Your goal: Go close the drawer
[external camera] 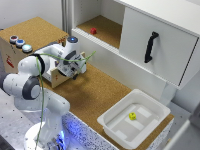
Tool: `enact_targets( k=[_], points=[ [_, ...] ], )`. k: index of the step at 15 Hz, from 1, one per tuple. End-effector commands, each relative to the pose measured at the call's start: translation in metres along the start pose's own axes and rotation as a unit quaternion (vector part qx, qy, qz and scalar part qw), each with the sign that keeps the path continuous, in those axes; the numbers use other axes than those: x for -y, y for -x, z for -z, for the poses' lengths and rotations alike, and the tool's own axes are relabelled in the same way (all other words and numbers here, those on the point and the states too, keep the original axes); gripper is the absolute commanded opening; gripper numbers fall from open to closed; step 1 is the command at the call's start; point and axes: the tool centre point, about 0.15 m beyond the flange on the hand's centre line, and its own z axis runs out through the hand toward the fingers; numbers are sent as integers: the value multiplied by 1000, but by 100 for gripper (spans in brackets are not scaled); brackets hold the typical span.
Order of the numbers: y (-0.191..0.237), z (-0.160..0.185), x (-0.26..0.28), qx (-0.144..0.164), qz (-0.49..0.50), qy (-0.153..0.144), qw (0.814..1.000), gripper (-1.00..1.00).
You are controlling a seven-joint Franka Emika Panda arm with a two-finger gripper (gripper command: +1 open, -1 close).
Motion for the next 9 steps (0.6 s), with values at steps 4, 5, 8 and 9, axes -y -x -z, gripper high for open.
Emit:
enact_targets(
  k=[4,5,8,9],
  points=[
    [-7,-50,63,0,-8,-26,1000,-100],
    [-7,-55,70,2,-8,-29,1000,-100],
    [-8,-65,91,7,-3,-38,999,-100],
    [-9,-68,99,7,-1,-42,999,-100]
  ],
)
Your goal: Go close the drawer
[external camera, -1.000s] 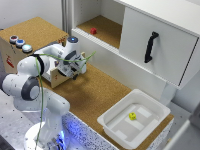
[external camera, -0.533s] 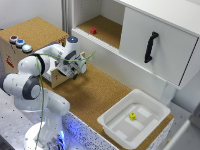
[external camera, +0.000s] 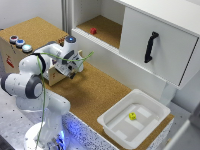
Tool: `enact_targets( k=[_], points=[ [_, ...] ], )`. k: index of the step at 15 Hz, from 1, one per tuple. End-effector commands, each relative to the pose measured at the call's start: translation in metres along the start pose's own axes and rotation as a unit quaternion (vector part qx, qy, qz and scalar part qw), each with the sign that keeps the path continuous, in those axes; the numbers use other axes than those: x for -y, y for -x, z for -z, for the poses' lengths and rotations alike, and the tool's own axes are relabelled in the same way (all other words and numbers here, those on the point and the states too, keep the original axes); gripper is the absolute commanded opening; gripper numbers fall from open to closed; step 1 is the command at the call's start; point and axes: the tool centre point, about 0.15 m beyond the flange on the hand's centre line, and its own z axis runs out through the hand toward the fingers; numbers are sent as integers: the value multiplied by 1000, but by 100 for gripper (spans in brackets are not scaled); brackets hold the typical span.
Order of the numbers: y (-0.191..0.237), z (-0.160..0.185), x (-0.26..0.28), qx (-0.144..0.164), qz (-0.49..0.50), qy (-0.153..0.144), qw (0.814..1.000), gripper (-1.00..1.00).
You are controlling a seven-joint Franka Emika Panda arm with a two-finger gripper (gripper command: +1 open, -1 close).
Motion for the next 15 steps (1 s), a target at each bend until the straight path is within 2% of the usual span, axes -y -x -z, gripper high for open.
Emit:
enact_targets(
  k=[1,7,12,13,15],
  points=[
    [-8,-66,53,19,4,-13,1000,-100],
    [-2,-90,118,35,49,-28,998,-100],
    [7,-95,158,32,71,-35,996,-100],
    [6,-92,162,26,69,-34,997,100],
    [1,-70,166,-10,59,-36,998,100]
  ],
)
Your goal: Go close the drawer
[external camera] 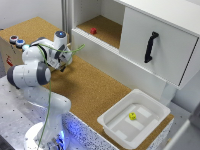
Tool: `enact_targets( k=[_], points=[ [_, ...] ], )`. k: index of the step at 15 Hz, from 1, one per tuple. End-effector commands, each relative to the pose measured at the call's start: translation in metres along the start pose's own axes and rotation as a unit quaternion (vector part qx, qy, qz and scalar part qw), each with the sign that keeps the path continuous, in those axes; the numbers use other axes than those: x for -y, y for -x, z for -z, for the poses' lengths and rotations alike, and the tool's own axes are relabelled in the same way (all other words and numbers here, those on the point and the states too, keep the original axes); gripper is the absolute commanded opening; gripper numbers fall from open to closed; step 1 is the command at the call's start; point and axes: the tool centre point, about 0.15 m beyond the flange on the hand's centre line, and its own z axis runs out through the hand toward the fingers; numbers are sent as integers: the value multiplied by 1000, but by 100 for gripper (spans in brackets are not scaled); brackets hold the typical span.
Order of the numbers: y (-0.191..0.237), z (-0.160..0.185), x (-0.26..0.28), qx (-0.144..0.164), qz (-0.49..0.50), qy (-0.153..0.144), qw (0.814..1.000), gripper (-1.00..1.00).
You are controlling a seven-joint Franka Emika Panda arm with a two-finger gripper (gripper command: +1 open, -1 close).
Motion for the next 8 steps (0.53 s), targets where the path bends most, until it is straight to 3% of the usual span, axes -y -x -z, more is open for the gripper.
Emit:
enact_targets(
  k=[1,4,8],
  points=[
    [-3,-22,21,-45,-4,1,999,100],
    [-1,17,8,-89,-23,5,996,100],
    [2,50,-11,-122,-50,11,991,100]
  ],
)
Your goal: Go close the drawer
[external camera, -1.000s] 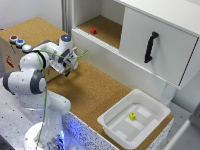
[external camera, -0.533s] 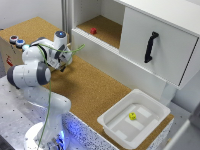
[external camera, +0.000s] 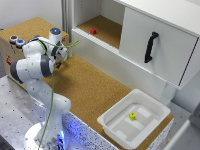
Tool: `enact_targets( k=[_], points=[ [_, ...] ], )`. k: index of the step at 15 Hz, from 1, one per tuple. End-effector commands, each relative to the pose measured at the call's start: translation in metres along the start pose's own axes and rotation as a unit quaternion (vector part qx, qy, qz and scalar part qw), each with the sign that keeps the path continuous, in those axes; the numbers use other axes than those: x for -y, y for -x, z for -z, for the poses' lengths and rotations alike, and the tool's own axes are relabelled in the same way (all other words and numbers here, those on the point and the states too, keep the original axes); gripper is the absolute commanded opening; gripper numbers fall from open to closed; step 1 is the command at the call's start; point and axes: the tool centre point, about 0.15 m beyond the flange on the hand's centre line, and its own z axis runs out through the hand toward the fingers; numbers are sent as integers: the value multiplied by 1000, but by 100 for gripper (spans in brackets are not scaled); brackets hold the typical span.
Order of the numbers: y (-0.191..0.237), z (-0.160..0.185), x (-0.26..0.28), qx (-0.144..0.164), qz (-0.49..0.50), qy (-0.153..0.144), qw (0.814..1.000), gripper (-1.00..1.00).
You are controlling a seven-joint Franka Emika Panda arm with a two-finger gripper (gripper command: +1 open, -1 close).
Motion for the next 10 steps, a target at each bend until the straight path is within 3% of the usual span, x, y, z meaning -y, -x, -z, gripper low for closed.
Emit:
enact_targets(
  k=[1,6,8,10],
  points=[
    [10,52,-25,-88,-32,18,995,100],
    [2,83,-44,-112,-29,47,992,100],
    [-2,91,-58,-118,-25,74,990,100],
    [-2,91,-58,-118,-25,74,990,100]
  ],
)
